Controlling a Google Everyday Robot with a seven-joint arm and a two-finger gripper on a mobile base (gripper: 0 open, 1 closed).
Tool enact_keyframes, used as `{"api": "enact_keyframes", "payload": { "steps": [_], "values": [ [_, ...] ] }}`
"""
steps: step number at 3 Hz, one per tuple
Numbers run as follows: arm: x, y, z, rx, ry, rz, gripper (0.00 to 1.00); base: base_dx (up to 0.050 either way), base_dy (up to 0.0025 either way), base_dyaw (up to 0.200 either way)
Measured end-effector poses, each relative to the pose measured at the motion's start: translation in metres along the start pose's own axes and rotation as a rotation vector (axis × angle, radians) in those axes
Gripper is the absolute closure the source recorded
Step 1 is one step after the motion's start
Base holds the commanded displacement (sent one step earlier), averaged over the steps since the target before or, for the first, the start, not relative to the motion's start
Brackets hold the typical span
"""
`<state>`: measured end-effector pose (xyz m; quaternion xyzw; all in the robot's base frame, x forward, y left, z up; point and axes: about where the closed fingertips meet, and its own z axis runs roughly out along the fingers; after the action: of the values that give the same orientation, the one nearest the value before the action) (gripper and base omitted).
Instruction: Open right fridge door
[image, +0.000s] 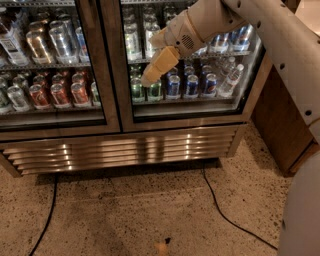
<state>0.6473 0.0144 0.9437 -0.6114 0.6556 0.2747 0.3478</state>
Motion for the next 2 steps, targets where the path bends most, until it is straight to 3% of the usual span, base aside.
{"api": "enact_keyframes", "payload": {
  "steps": [2],
  "values": [
    [-0.0114,-0.0091,0.0138,-0.030,-0.033,-0.015,0.00,0.000,0.00000,0.000]
  ]
}}
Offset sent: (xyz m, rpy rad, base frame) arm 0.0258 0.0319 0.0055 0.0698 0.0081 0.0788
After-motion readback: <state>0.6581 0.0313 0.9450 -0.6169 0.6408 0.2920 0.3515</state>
